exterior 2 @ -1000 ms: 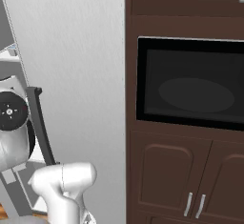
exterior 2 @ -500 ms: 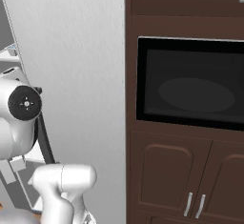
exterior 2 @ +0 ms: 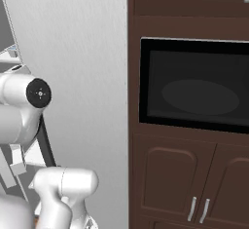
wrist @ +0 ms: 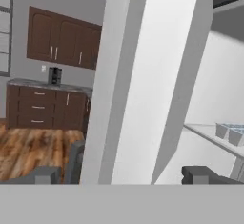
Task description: Open the freezer door, pick up the ice cube tray from the freezer, and place it on the dining counter.
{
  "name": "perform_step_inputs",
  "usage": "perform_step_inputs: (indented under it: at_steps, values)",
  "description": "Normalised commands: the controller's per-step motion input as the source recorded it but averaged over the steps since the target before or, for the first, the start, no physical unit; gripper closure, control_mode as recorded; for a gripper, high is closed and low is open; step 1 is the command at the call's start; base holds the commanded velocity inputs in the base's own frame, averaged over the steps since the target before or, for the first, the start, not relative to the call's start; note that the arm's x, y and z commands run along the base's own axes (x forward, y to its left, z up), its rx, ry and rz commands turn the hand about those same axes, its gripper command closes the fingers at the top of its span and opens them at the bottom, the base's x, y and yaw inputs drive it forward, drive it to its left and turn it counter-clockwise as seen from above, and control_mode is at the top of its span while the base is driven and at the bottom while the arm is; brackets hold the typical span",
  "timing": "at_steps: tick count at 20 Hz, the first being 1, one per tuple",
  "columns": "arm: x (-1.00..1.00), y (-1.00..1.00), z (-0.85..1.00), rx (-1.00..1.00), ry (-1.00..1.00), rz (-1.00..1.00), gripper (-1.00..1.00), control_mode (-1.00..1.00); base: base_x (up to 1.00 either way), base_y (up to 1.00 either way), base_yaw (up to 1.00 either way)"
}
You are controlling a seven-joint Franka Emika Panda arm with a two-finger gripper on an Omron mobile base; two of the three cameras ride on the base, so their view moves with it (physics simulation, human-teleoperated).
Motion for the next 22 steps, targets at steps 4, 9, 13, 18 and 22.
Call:
perform_step_inputs:
  at_steps: [4, 9, 13, 18, 22]
  values:
    - [0.41, 0.26, -0.28, 0.0, 0.0, 0.06, -1.0, -1.0, 0.0, 0.0, 0.0]
    - [0.29, 0.48, -0.35, 0.0, 0.0, 0.02, -1.0, -1.0, 0.0, 0.0, 0.0]
    - [0.27, 0.49, -0.24, 0.0, 0.0, 0.0, -1.0, -1.0, 0.0, 0.0, 0.0]
    - [0.43, 0.44, -0.04, 0.0, 0.0, 0.0, -1.0, -1.0, 0.0, 0.0, 0.0]
    - [0.46, 0.31, -0.08, 0.0, 0.0, 0.02, -1.0, -1.0, 0.0, 0.0, 0.0]
